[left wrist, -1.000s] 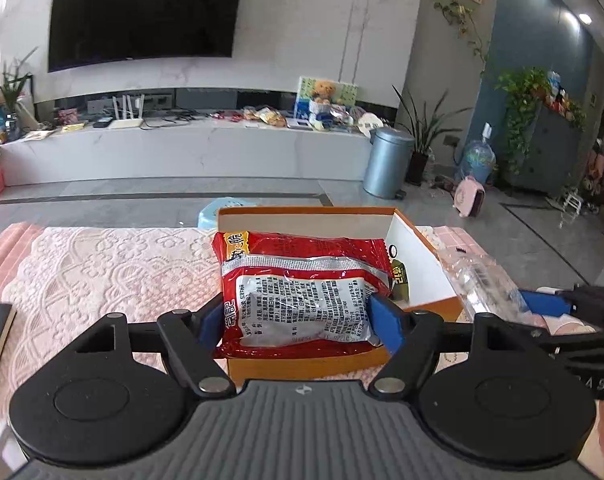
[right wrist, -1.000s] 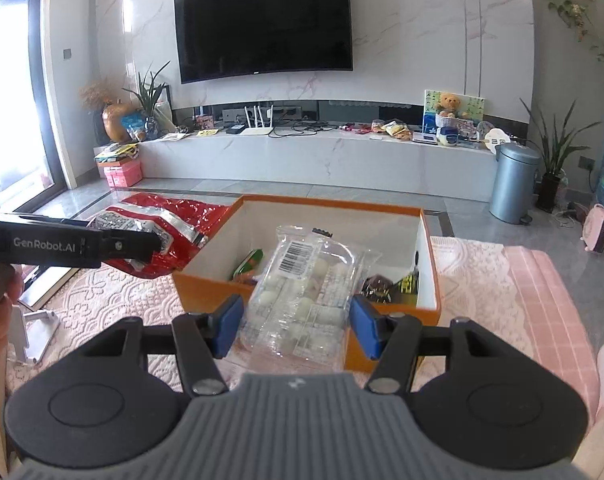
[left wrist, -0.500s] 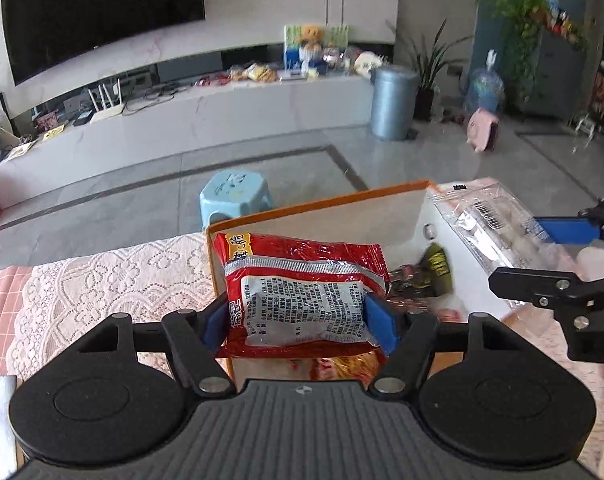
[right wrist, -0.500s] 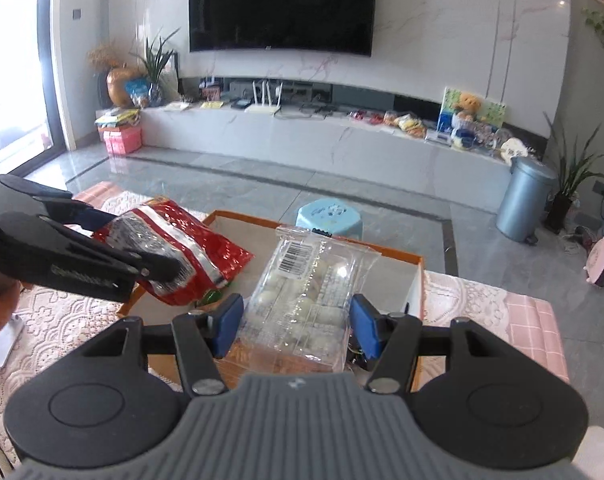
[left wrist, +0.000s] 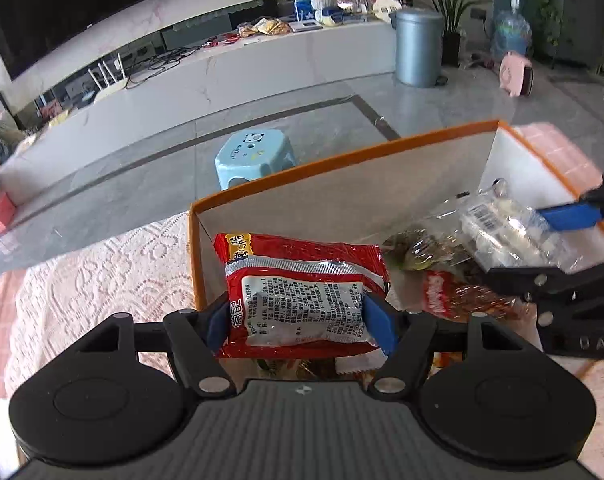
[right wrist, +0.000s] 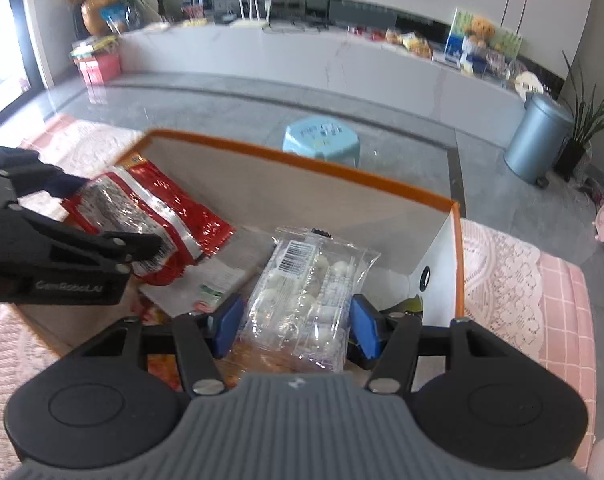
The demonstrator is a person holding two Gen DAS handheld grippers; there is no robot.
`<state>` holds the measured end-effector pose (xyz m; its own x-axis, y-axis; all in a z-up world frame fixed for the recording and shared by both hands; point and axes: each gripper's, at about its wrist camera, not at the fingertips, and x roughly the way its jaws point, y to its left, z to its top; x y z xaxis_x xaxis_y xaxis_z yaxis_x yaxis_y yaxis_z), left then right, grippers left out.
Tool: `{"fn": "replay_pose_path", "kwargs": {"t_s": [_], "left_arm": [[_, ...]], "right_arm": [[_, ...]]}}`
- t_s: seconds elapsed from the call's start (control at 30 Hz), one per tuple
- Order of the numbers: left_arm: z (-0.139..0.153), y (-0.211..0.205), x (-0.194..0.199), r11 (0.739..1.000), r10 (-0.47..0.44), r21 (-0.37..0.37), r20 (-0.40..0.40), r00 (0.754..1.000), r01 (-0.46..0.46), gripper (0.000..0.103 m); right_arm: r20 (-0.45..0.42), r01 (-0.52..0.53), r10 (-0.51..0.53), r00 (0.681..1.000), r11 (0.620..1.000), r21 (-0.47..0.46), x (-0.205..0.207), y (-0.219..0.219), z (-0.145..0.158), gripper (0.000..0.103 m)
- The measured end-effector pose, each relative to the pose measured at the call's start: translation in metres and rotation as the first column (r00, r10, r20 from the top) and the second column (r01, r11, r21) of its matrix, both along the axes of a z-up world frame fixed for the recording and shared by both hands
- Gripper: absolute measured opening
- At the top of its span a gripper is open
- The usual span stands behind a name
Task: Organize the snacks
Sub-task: 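Carry both packs over the orange box and open both tools to drop them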
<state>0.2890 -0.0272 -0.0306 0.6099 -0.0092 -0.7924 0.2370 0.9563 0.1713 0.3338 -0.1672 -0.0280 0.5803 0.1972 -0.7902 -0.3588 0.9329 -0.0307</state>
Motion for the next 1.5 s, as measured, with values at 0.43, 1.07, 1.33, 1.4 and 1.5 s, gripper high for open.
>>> {"fn": "replay_pose_path", "kwargs": {"t_s": [0.43, 1.07, 1.33, 1.4, 1.5], "left_arm": [[-0.022, -0.023, 0.015, 0.984, -0.040, 0.175, -0.004, 0.999, 0.040, 0.086], [0.003, -0.005, 0.020, 0.998, 0.048, 0.043, -0.021, 0.999, -0.047, 0.097], [0.020, -0.003, 0.013, 0.995, 0.093, 0.019, 0.014, 0.996, -0.093, 0.099], [0.023, -0.001, 0.011, 0.994, 0.110, 0.010, 0.020, 0.994, -0.110, 0.099], [0.029, 0.003, 0.008, 0.992, 0.126, -0.006, 0.027, 0.992, -0.126, 0.099]], "right_arm": [[-0.115, 0.021, -0.033, 0.993, 0.994, -0.105, 0.045, 0.008, -0.030, 0.057], [-0.089, 0.041, -0.056, 0.994, 0.986, -0.160, 0.038, 0.013, -0.021, 0.070], [-0.062, 0.038, -0.048, 0.997, 0.988, -0.151, 0.020, 0.011, -0.002, 0.071], [-0.055, 0.036, -0.045, 0.997, 0.988, -0.151, 0.015, 0.011, 0.002, 0.071], [-0.046, 0.038, -0.045, 0.998, 0.988, -0.150, 0.008, 0.011, 0.008, 0.071]]}}
